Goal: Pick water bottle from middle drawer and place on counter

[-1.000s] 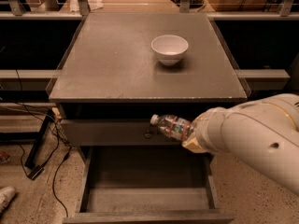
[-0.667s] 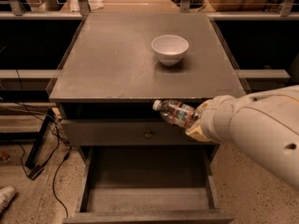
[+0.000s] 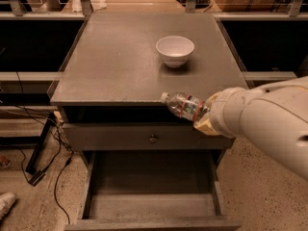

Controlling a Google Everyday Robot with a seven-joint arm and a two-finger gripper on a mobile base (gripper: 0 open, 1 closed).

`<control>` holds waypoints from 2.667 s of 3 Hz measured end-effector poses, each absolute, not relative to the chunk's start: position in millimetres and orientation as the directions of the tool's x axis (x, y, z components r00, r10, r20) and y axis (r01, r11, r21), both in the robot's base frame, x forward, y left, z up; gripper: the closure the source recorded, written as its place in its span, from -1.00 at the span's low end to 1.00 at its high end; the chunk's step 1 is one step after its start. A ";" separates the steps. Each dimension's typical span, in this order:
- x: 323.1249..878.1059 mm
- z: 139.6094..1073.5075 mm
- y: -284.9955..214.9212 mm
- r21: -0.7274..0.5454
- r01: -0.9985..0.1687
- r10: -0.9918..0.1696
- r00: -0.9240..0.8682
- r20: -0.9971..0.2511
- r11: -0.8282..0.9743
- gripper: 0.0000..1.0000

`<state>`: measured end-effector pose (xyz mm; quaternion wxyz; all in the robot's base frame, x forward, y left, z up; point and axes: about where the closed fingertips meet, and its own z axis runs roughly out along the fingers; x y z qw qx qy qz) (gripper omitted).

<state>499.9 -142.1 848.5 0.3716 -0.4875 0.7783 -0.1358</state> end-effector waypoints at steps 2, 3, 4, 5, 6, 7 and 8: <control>554.6 924.3 -146.2 -0.669 -0.578 -0.872 -0.180 -0.455 0.468 1.00; 556.9 930.5 -144.7 -0.673 -0.572 -0.871 -0.173 -0.459 0.469 1.00; 573.4 929.9 -132.1 -0.663 -0.582 -0.864 -0.152 -0.480 0.471 1.00; 598.6 948.0 -97.4 -0.672 -0.583 -0.855 -0.076 -0.514 0.456 1.00; 612.4 960.5 -64.0 -0.669 -0.599 -0.841 -0.012 -0.541 0.439 1.00; 616.6 966.8 -38.0 -0.658 -0.622 -0.824 0.035 -0.565 0.424 1.00; 616.7 966.8 -37.8 -0.658 -0.623 -0.824 0.035 -0.565 0.424 1.00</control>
Offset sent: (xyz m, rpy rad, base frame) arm 0.0848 0.0029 0.1187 -0.0272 -0.2059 0.0291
